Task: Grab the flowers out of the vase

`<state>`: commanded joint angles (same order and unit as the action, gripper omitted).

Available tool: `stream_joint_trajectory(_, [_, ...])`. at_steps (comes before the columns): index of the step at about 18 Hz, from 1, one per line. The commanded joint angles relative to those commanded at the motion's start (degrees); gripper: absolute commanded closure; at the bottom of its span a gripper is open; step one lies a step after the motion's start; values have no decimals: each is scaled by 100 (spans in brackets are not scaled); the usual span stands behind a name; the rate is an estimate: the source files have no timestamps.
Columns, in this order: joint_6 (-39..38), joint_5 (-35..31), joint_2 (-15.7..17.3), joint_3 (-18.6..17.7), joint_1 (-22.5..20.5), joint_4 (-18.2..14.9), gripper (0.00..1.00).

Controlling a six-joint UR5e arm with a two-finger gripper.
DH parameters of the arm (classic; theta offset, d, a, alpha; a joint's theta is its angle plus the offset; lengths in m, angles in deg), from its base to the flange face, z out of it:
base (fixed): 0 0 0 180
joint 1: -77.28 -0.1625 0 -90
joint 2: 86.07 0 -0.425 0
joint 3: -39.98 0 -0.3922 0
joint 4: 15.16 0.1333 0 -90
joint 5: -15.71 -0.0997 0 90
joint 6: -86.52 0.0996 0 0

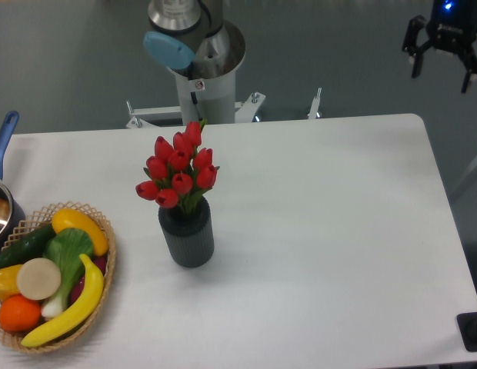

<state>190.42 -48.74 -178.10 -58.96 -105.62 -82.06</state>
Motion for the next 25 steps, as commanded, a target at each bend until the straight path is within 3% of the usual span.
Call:
stream_joint_trajectory(3, [-755,615,132,-668,53,878,0])
stream_joint_trajectory(4, [-966,704,132,-757,70,968,0])
stream_joint_trajectory(8, [-2047,714,53,-767,483,1022,0])
stream_joint_trajectory(13, [-2365,731,-34,-828,948,1030,0])
stream_joint_trajectory(22, [-2313,801,-123,-1188,1687,1259,0])
stream_joint_trajectory(25, [-1815,1362,-123,-1329,1679,1259,0])
